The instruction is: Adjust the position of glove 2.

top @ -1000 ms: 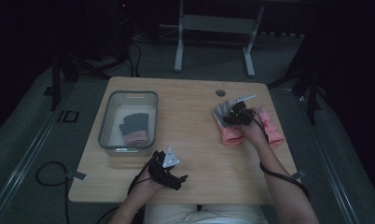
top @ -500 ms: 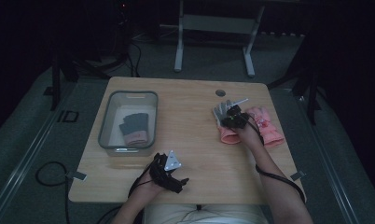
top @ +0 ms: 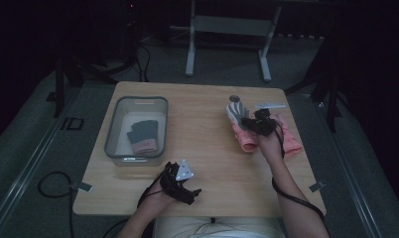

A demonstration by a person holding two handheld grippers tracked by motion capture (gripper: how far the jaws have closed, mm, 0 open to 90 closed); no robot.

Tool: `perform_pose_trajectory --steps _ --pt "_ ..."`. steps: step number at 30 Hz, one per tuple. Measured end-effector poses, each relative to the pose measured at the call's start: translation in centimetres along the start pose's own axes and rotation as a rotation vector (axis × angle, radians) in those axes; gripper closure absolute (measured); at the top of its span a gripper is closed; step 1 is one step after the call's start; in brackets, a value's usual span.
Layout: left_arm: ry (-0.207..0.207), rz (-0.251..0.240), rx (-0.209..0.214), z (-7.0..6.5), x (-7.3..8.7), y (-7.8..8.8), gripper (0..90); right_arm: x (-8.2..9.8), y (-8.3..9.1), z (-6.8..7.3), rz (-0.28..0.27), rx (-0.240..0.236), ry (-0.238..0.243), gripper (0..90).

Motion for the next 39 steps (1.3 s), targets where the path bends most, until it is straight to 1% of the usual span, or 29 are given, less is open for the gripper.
perform_pose_trajectory --steps 2,3,5,7,9,10,11,12,15,16,18,22,24,27,28,29,30,31,32,33,34,35,39 --pt "-0.006 0.003 -0.004 0.0 0.0 0.1 2.2 -0.4 1.4 1.3 -0.03 0.021 0.012 89.4" --pt "-0.005 0.003 -0.008 0.0 0.0 0.1 2.2 -0.5 2.0 1.9 -0.046 0.031 0.012 89.4" --pt "0.001 -0.003 -0.009 0.1 0.0 0.2 2.2 -0.5 2.9 3.1 -0.062 0.05 0.01 89.4" --pt "-0.002 -0.001 -0.014 0.1 0.1 0.3 2.3 -0.3 3.7 4.2 -0.076 0.059 -0.012 89.4" --pt "-0.003 -0.005 -0.017 0.1 0.1 0.4 2.3 0.2 4.2 5.2 -0.087 0.067 -0.022 89.4" --pt "-0.003 -0.005 -0.017 0.1 0.1 0.4 2.2 0.2 4.2 5.2 -0.087 0.067 -0.022 89.4" --pt "0.0 -0.005 -0.022 0.1 0.2 0.5 2.2 0.5 4.4 5.7 -0.089 0.07 -0.035 89.5" --pt "-0.001 -0.006 -0.023 0.2 0.2 0.5 2.3 1.4 4.6 6.4 -0.093 0.09 -0.037 89.5" --pt "-0.005 -0.007 -0.024 0.2 0.2 0.6 2.2 3.0 4.4 7.1 -0.086 0.109 -0.053 89.5" --pt "-0.006 -0.008 -0.025 0.2 0.2 0.6 2.2 3.6 4.2 7.3 -0.084 0.116 -0.063 89.5" --pt "-0.006 -0.006 -0.023 0.2 0.2 0.6 2.3 4.7 3.6 7.5 -0.063 0.115 -0.082 89.5" --pt "-0.011 -0.001 -0.018 0.1 0.1 0.5 2.2 6.8 1.7 8.1 -0.012 0.135 -0.072 89.5" --pt "-0.01 0.001 -0.015 0.0 0.2 0.4 2.3 7.5 0.7 8.4 0.008 0.129 -0.085 89.5" --pt "-0.013 0.004 -0.012 -0.1 0.2 0.3 2.2 8.2 -0.9 8.7 0.028 0.136 -0.09 89.4" --pt "-0.013 0.004 -0.012 -0.1 0.2 0.3 2.2 8.2 -0.9 8.7 0.028 0.136 -0.09 89.4" --pt "-0.013 0.004 -0.012 -0.1 0.2 0.3 2.2 8.4 -1.4 8.9 0.046 0.126 -0.098 89.4" --pt "-0.015 0.005 -0.014 -0.1 0.2 0.3 2.2 8.4 -1.4 8.9 0.046 0.126 -0.098 89.4" --pt "-0.013 0.003 -0.015 -0.1 0.2 0.3 2.3 8.7 -2.5 9.2 0.062 0.132 -0.092 89.3" --pt "-0.012 0.001 -0.014 -0.1 0.2 0.3 2.2 8.8 -2.9 9.4 0.076 0.122 -0.095 89.3" --pt "-0.011 0.001 -0.014 0.0 0.2 0.4 2.2 8.8 -3.3 9.4 0.079 0.125 -0.091 89.2" --pt "-0.011 -0.001 -0.016 0.0 0.2 0.4 2.3 8.8 -3.6 9.5 0.082 0.133 -0.08 89.1" --pt "-0.009 -0.002 -0.016 0.0 0.2 0.5 2.3 8.9 -4.0 9.4 0.092 0.13 -0.08 88.9" --pt "-0.01 0.0 -0.013 0.0 0.3 0.5 2.2 9.5 -5.1 9.1 0.124 0.122 -0.092 87.6"
Point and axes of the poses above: each handheld gripper's, and its own axes: y roughly backward along the jaws, x roughly out of its underside, z roughly to its left, the point moved 7 cm from there along -y, roughly forward along the jaws, and after that the axes turned 15 degrees about -y, right-handed, at the moved point
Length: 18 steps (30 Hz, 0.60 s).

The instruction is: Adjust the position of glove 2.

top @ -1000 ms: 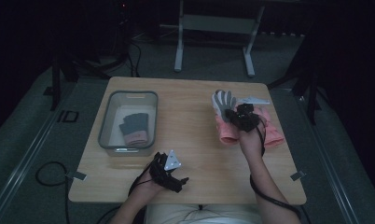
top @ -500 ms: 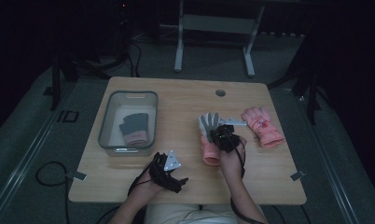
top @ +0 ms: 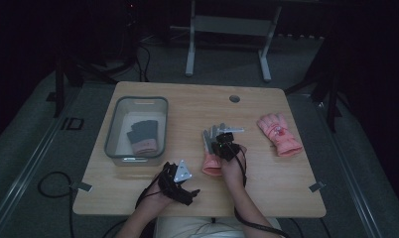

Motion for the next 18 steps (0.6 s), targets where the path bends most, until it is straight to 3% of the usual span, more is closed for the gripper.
perform_pose_trajectory --steps 6,9,14,18 --pt "-0.008 0.006 0.003 -0.1 0.1 -0.2 2.2 0.1 -0.8 0.2 0.008 0.0 0.004 83.6" --pt "-0.008 0.005 0.004 -0.1 0.1 -0.2 2.2 -0.2 -0.3 0.4 0.0 -0.002 0.022 77.8" --pt "-0.012 0.01 0.006 -0.2 0.1 -0.3 2.3 -1.6 2.7 1.1 -0.063 -0.059 0.081 69.1" --pt "-0.014 0.008 0.001 -0.1 0.2 -0.3 2.2 -3.2 5.6 -0.1 -0.12 -0.113 0.135 67.8"
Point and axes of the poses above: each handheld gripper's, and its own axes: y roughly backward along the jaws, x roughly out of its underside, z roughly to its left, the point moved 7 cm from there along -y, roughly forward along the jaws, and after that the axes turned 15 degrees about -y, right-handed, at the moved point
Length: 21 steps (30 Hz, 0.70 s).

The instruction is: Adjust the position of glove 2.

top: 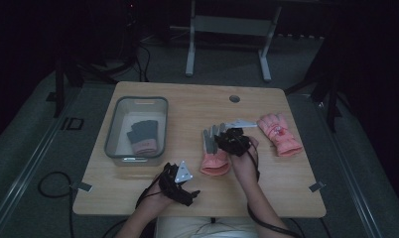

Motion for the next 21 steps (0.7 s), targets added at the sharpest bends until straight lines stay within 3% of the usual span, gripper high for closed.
perform_pose_trajectory --steps 3,10,13,14,15,16,21 --pt "0.006 -0.004 -0.002 0.1 0.0 0.0 2.2 -0.8 1.7 -1.8 -0.025 -0.005 0.029 66.9" --pt "-0.001 0.004 0.0 -0.1 0.1 0.0 2.2 -1.9 4.7 -7.9 -0.071 0.061 0.073 63.3" --pt "0.001 -0.002 -0.006 0.0 0.0 0.0 2.2 -2.4 5.7 -10.8 -0.076 0.113 0.089 63.7" --pt "0.001 -0.002 -0.006 0.0 0.0 0.0 2.3 -2.4 5.7 -10.8 -0.076 0.113 0.089 63.7" --pt "-0.003 -0.008 -0.019 0.0 0.0 0.1 2.3 -2.5 6.0 -11.7 -0.076 0.131 0.094 63.7" --pt "-0.001 -0.011 -0.016 0.1 -0.1 0.1 2.2 -2.8 6.4 -13.6 -0.073 0.161 0.096 63.8" --pt "0.006 -0.014 -0.007 0.0 0.0 0.0 2.3 -3.8 7.0 -17.6 -0.083 0.223 0.099 63.2"
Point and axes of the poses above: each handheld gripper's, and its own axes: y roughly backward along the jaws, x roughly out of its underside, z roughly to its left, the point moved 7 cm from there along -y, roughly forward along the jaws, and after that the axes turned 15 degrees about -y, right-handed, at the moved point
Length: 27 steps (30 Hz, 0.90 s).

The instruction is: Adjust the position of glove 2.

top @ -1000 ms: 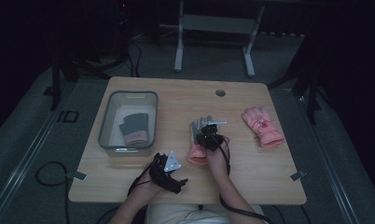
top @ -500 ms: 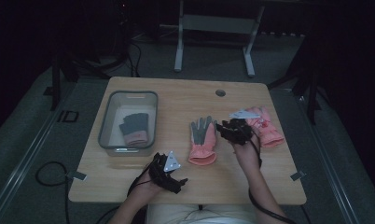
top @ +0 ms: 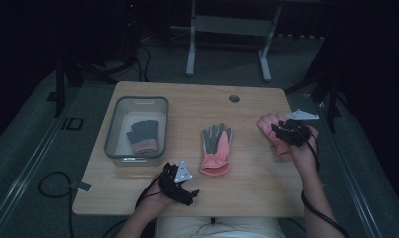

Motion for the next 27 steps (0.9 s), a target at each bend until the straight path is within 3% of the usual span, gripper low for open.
perform_pose_trajectory --steps 4,8,10,16,19,24,27 --pt "-0.007 0.009 -0.003 -0.2 0.0 -0.1 2.2 -0.3 -1.1 -1.9 0.017 0.025 0.004 60.1" --pt "-0.011 0.007 -0.005 -0.3 0.0 -0.1 2.3 -0.1 -3.0 -3.4 0.057 0.046 -0.023 57.1" --pt "-0.01 0.007 -0.007 -0.2 0.0 -0.1 2.3 0.4 -4.1 -4.2 0.096 0.097 -0.027 57.1" --pt "-0.006 0.007 -0.008 -0.2 0.1 -0.2 2.3 1.2 -6.2 -4.7 0.138 0.077 -0.024 54.7" --pt "-0.004 0.007 -0.008 -0.2 0.2 -0.1 2.3 2.1 -7.5 -5.1 0.174 0.102 -0.02 53.9" --pt "-0.006 0.01 -0.009 -0.2 0.2 -0.2 2.3 2.5 -7.8 -5.4 0.191 0.117 -0.027 53.7" --pt "-0.005 0.013 -0.008 -0.2 0.2 -0.2 2.3 3.4 -8.0 -5.3 0.201 0.11 -0.007 52.2"
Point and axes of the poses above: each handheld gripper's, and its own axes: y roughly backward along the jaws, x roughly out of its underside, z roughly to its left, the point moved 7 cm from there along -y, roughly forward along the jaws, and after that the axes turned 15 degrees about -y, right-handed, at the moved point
